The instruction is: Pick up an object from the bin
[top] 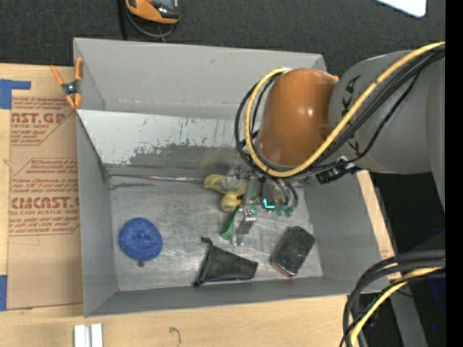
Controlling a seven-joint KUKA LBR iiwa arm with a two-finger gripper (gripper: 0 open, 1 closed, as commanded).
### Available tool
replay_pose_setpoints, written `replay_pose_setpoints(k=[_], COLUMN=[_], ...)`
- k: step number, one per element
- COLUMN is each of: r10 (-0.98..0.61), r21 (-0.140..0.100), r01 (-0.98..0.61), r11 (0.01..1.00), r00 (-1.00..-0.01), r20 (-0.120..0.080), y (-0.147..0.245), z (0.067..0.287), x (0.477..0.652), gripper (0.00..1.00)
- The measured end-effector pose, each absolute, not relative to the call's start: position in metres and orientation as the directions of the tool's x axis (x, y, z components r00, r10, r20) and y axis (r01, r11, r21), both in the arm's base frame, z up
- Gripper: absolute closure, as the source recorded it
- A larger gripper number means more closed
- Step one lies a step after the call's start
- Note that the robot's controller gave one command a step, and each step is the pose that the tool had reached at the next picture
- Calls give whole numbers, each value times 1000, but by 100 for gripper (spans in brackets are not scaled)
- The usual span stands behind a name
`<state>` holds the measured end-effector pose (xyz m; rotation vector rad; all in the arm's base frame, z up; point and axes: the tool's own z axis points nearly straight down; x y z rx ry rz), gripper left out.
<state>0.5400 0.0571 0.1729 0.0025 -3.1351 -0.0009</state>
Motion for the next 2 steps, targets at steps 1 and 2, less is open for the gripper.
replay_pose_setpoints(k=[1, 2], r10=[-1, -65], r21=[1, 1], r01=[-1, -65], r11=[1000, 998], r00=[-1000, -998], r20=[-1, -8], y=[57, 50], z=[177, 147], x=[542, 527], gripper=[0, 0])
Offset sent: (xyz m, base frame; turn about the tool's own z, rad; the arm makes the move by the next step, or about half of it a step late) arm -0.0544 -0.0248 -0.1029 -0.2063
